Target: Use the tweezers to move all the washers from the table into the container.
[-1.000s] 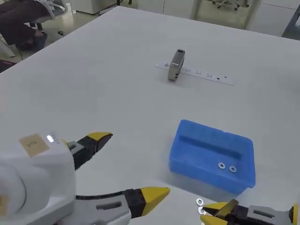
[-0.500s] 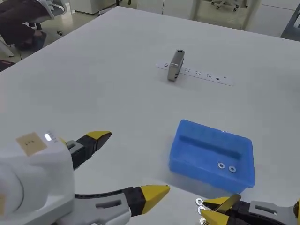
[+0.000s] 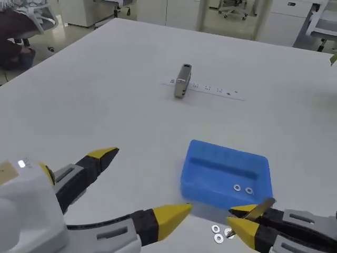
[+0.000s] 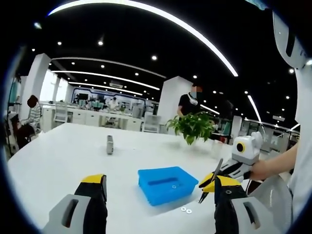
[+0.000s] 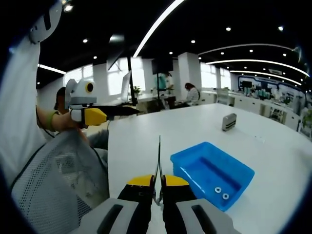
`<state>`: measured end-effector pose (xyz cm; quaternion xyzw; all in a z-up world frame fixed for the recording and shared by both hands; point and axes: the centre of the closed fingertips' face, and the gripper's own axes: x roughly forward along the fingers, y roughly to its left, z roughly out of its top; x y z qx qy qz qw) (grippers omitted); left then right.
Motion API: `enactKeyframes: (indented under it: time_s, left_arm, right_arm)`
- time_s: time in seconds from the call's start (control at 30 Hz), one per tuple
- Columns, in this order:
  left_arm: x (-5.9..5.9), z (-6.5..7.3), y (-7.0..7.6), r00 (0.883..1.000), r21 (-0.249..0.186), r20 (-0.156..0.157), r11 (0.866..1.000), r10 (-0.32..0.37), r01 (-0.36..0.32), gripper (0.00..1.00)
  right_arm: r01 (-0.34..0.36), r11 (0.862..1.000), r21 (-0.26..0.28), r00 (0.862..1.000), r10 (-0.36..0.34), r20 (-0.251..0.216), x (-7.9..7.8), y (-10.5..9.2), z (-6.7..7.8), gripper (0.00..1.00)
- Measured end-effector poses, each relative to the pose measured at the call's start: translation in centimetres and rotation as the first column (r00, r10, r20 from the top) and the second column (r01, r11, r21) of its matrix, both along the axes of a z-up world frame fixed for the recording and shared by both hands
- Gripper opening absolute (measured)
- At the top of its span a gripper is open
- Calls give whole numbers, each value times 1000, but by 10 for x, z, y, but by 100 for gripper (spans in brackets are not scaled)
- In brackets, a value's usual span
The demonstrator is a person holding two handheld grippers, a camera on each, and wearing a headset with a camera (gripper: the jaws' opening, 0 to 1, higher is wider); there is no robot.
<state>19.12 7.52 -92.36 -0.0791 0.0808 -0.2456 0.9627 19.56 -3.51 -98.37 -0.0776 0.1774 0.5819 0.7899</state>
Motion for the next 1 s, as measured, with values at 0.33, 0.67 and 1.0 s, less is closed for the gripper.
enactKeyframes:
  time_s: [0.33, 0.67, 1.0]
  left_arm:
    - [5, 8, 18, 993, -4, 45, 994, 105, -105, 99]
    - [6, 0, 16, 993, 69, 30, 991, 114, -116, 99]
    - [6, 1, 23, 989, 71, 33, 987, 145, -147, 99]
  right_arm:
    - [4, 1000, 17, 1000, -4, -11, 7, -3, 9, 3]
    - [5, 999, 41, 1000, -5, -15, 2, -17, 20, 3]
    - [19, 997, 70, 1000, -19, 1, 12, -22, 29, 3]
